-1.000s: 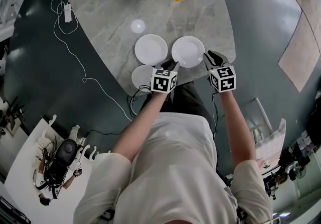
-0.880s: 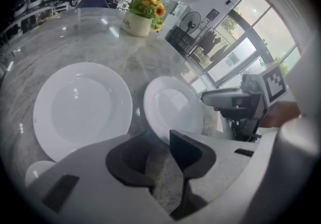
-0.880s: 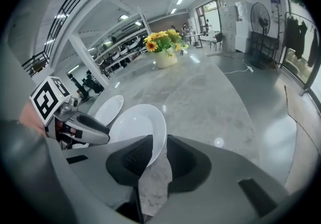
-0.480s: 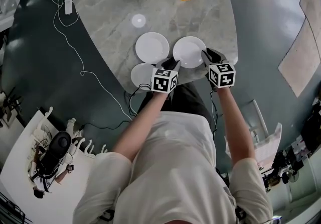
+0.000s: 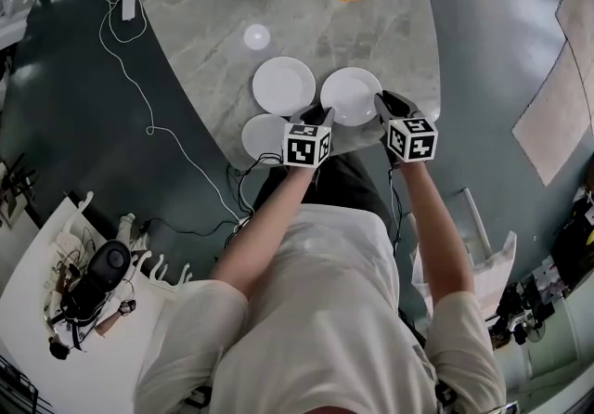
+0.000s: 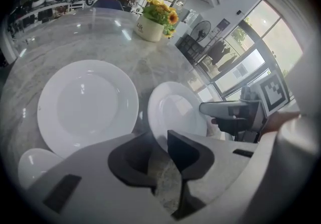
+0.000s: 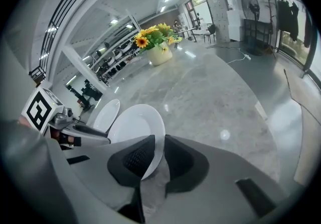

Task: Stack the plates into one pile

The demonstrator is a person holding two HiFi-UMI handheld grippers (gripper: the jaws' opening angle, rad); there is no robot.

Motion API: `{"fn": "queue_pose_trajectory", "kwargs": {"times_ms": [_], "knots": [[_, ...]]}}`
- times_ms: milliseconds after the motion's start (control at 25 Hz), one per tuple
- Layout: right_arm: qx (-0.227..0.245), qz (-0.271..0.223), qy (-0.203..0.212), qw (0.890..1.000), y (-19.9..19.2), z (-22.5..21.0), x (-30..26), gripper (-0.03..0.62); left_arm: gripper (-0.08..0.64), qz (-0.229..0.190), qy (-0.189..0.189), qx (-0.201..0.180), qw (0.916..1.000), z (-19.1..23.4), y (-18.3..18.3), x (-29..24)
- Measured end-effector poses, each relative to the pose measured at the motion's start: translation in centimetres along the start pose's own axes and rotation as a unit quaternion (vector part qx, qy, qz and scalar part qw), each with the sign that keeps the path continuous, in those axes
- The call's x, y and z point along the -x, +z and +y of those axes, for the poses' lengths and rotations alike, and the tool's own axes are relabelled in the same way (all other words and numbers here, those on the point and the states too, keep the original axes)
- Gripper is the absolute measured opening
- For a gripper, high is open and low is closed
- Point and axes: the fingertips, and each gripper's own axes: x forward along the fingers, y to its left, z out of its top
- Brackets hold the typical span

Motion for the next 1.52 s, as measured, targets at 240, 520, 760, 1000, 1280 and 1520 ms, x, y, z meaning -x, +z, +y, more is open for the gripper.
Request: {"fn": "queue_pose_trajectory", "kwargs": {"times_ms": [240, 520, 760, 1000, 1280, 1520], "knots": [[-0.013, -0.008, -0.003, 1.000, 0.1, 0.3, 0.6, 0.081, 0.084, -0.013, -0.004, 0.005, 0.9999, 0.1, 0.7, 0.5], [0.003, -0.015, 0.001, 1.000, 1.1, 1.8, 1.1, 0.081, 0.079, -0.028, -0.001, 0.022, 0.9994, 0.6, 1.4, 2.0], [0.026, -0.021, 0.009, 0.999, 3.0, 3.8, 0.9, 0.081, 0.075, -0.057, 0.002, 0.039, 0.9976, 1.8, 3.0, 4.1], [0.043, -0.023, 0.020, 0.999, 4.5, 6.3, 0.0, 0.081, 0.075, -0.077, 0.012, 0.057, 0.9953, 3.8, 3.8, 5.9], [0.058, -0.015, 0.033, 0.998, 5.3, 8.9, -1.5, 0.081, 0.075, -0.088, 0.024, 0.071, 0.9933, 6.3, 4.0, 7.5], [0.070, -0.001, 0.049, 0.996, 5.1, 11.6, -3.6, 0.081, 0.075, -0.089, 0.036, 0.090, 0.9913, 9.3, 3.4, 9.0]]}}
